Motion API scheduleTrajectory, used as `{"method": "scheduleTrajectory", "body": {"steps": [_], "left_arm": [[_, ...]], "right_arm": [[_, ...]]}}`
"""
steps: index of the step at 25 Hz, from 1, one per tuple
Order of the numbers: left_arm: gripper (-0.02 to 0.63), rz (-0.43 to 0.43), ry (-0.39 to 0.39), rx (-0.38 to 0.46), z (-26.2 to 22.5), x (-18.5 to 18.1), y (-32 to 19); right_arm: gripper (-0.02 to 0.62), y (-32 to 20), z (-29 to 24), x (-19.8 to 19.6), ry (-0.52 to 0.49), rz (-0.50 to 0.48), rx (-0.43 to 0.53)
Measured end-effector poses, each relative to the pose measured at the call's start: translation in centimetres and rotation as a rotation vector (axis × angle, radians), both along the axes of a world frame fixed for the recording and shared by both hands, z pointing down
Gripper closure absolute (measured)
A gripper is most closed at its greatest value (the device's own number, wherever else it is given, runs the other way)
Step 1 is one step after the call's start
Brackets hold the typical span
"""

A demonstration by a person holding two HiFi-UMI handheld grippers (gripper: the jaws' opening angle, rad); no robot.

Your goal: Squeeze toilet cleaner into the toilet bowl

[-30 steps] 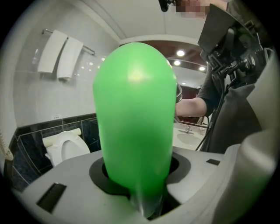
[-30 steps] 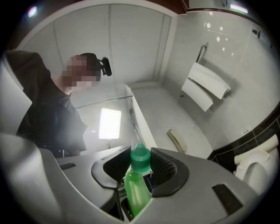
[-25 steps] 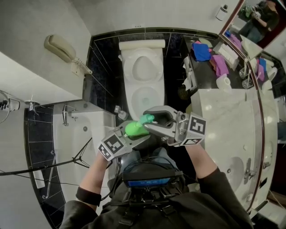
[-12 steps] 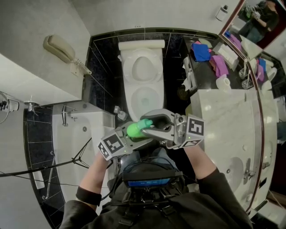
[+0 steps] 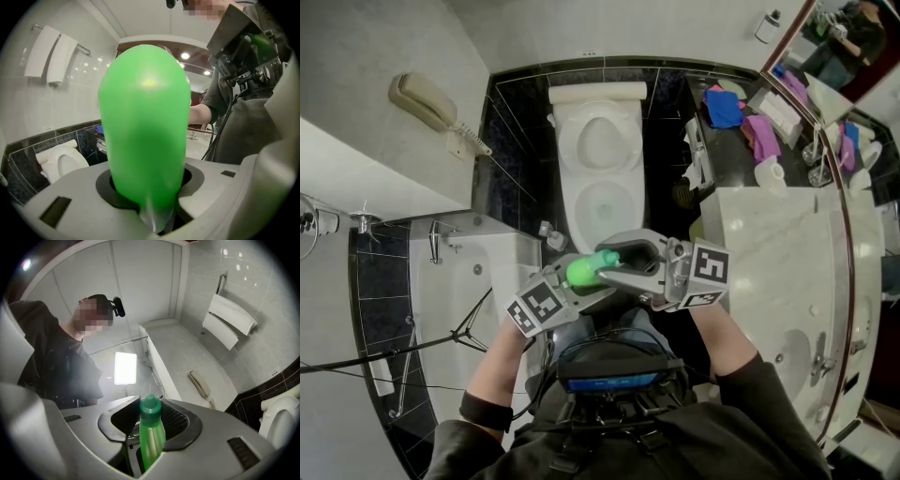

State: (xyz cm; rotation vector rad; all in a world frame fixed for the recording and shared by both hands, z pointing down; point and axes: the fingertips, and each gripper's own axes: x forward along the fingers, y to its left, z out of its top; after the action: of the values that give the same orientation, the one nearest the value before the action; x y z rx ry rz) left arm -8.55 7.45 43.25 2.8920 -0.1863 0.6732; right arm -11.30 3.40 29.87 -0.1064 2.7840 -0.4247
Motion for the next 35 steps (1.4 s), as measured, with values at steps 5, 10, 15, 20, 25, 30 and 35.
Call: {"method": "scheduleTrajectory", "body": {"steps": [5,10,15,20,25,30,35], "left_arm": [[0.422,-0.11,-0.033,0.065,1.0,-0.2,-1.6],[0.422,-0.349,-0.127,0.24,3.7,-1.7,-4.5],[0.422,-0.552,-0.174,0.398,4.5,-2.7,-7.1],[0.422,-0.62,-0.197,0.434,5.2,-3.2,-7.7],[0.422,-0.57,-0.166,0.373,6.3,-2.6,-6.9],[0.422,-0.358,-0.028,0.204,3.7,-1.0,-4.8],[0.422,-0.011,0.101,0.001,0.2,0.1,-0.6]], "right_arm": [[0.445,-0.7,1.0,-0.1,0.032,0.026,-0.073],[0.445,-1.6,3.1,0.0,0.093,0.09,-0.219],[0.445,-2.5,5.2,0.0,0.169,0.181,-0.464],[0.443,-2.8,6.5,-0.1,0.217,0.249,-0.637],[0.398,-2.8,6.5,-0.1,0.227,0.286,-0.579],[0.288,-2.4,3.7,-0.4,0.174,0.23,-0.289],[0.29,0.3,0.3,-0.6,0.118,0.051,-0.004]]}}
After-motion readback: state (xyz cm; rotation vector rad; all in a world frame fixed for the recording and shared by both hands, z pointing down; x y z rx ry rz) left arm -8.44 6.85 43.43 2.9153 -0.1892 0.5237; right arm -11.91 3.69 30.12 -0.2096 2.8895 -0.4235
